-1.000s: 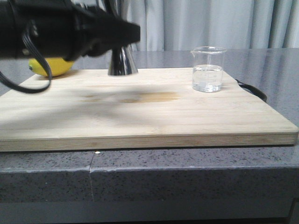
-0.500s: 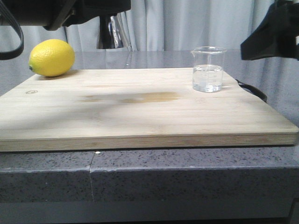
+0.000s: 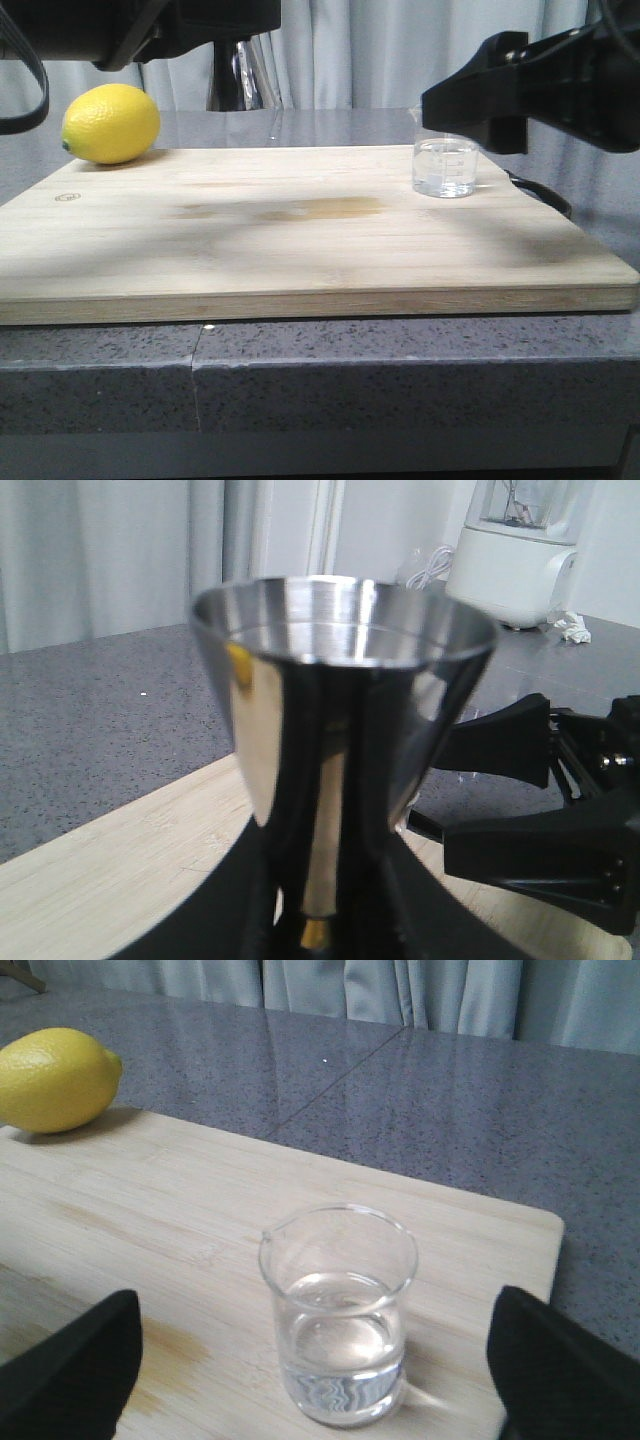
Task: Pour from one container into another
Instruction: 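Reach the right gripper down and grasp the glass beaker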
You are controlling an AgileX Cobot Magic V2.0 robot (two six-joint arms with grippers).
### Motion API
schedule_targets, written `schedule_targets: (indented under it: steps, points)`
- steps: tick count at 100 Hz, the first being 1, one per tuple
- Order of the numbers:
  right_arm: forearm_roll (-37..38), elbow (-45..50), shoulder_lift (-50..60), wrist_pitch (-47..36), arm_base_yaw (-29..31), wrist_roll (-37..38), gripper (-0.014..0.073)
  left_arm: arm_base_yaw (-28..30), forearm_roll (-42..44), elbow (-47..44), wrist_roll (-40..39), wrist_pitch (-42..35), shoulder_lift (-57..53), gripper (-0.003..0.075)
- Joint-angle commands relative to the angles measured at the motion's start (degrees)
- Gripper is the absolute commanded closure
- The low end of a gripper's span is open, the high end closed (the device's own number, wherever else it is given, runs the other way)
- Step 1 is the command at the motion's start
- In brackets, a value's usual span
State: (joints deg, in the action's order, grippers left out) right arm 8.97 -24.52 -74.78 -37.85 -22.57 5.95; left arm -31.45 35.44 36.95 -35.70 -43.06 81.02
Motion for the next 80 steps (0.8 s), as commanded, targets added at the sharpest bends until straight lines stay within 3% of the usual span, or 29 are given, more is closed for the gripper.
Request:
schedule_targets:
  steps: [1,63,80]
  points:
    - [0.6,-1.1,-1.1,-8.3,-0.1,-0.5,-0.0038,-0.4,-1.6,1.5,-0.7,-4.1,-2.0,0.0740]
    - [-2.8,-1.2,-14.9,-29.1,0.7,-6.5,-0.0036,-0.4,-1.6,1.5,-0.7,-4.1,-2.0,0.0740]
    - [-3.6,-1.3,-16.9,-31.0,0.7,-6.7,0.0053,-0.4,-1.4,1.5,-0.7,-4.1,-2.0,0.0740]
